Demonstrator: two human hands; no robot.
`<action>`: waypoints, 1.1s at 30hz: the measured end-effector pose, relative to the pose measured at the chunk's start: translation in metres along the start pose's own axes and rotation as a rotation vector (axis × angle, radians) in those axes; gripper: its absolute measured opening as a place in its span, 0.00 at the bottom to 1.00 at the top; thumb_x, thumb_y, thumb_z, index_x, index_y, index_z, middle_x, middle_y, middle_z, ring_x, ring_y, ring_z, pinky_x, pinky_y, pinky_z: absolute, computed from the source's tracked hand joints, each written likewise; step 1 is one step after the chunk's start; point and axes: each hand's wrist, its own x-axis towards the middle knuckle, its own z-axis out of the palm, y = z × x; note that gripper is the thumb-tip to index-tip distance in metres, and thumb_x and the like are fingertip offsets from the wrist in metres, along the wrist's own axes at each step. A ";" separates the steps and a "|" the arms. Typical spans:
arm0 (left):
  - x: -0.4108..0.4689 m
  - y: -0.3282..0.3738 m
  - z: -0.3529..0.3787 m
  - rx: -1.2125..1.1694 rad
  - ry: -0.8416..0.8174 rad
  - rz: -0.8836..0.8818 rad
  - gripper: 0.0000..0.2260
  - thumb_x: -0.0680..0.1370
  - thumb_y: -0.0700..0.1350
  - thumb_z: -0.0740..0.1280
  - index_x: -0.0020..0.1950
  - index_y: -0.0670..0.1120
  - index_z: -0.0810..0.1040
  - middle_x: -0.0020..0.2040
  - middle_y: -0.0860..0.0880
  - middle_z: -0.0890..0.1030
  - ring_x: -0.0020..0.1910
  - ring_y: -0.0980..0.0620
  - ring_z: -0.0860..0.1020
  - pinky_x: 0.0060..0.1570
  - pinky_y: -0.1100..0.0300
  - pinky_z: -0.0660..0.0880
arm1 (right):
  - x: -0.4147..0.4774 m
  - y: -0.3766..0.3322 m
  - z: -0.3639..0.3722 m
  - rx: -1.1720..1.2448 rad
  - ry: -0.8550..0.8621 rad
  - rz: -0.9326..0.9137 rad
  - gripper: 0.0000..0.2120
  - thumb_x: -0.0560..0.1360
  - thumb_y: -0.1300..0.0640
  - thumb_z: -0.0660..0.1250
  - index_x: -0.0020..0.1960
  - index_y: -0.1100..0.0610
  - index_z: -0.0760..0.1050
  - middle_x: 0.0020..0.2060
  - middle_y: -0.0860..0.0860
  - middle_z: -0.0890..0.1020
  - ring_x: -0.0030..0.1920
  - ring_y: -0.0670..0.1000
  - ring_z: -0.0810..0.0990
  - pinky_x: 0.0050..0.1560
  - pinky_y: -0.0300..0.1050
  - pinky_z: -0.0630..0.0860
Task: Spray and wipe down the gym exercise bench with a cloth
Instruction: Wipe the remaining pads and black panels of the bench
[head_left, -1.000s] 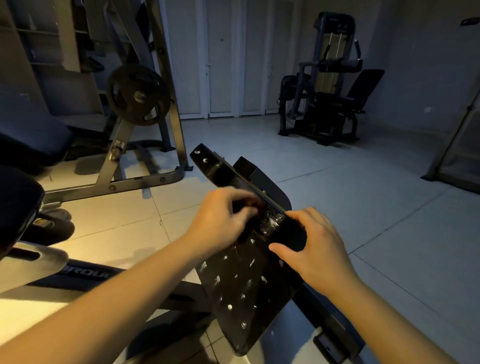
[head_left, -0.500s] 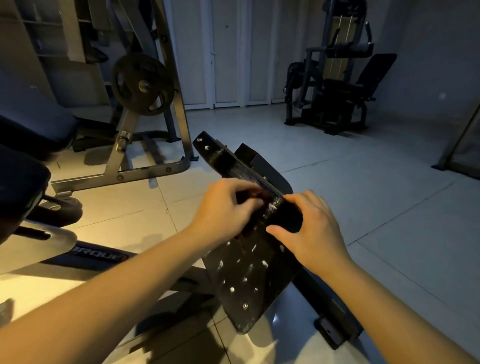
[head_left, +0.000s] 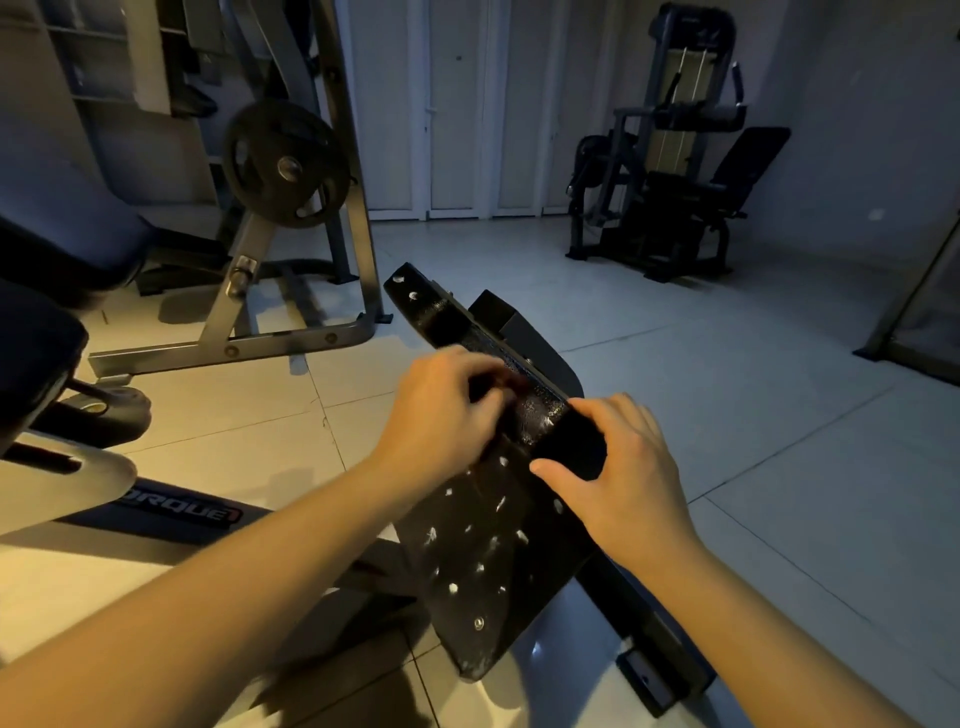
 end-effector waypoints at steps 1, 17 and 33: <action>0.012 -0.005 -0.002 -0.022 0.038 -0.091 0.11 0.80 0.45 0.72 0.62 0.49 0.83 0.52 0.55 0.81 0.48 0.59 0.79 0.42 0.74 0.74 | 0.000 0.000 0.000 -0.006 0.001 0.000 0.31 0.70 0.39 0.73 0.69 0.49 0.72 0.58 0.43 0.73 0.61 0.46 0.71 0.58 0.52 0.80; 0.066 -0.024 0.000 -0.080 0.022 -0.209 0.14 0.80 0.46 0.71 0.66 0.48 0.81 0.62 0.48 0.81 0.51 0.53 0.81 0.36 0.64 0.80 | -0.003 0.000 0.001 -0.040 0.018 -0.014 0.30 0.72 0.39 0.74 0.70 0.48 0.72 0.58 0.42 0.73 0.61 0.45 0.71 0.59 0.47 0.78; 0.057 -0.029 0.000 -0.042 0.054 -0.169 0.12 0.80 0.43 0.71 0.64 0.47 0.82 0.60 0.49 0.83 0.54 0.57 0.78 0.44 0.71 0.71 | -0.005 -0.005 -0.002 -0.074 0.014 0.002 0.31 0.72 0.39 0.72 0.71 0.49 0.72 0.57 0.42 0.73 0.60 0.45 0.71 0.59 0.46 0.77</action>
